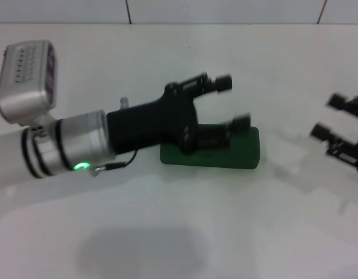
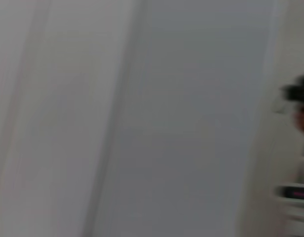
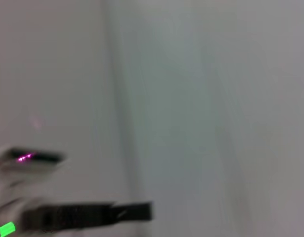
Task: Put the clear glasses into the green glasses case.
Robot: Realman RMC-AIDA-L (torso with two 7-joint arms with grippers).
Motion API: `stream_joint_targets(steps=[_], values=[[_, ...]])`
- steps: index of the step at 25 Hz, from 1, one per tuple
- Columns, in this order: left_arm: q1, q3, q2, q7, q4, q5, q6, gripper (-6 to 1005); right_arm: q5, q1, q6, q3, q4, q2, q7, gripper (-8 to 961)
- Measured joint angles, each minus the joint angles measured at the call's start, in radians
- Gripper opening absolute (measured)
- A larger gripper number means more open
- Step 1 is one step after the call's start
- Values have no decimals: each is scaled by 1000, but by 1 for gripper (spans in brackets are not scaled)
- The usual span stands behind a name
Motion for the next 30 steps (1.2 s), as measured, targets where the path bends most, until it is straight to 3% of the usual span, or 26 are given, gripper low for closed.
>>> stream_joint_targets(steps=[2, 6, 10, 16, 30], values=[[4, 9, 9, -16, -29, 58, 50, 841, -73, 47, -39, -57, -36, -13, 48, 676], [77, 10, -3, 67, -68, 99, 115, 841, -164, 112, -113, -107, -49, -32, 60, 676], [138, 10, 3, 164, -77, 123, 151, 842, -206, 150, -80, -113, -53, -19, 50, 676], [167, 7, 6, 177, -90, 105, 154, 841, -227, 167, -45, -115, -73, -6, 49, 676], [143, 8, 2, 180, -113, 72, 153, 842, -231, 162, 1, -116, -79, 10, -5, 676]])
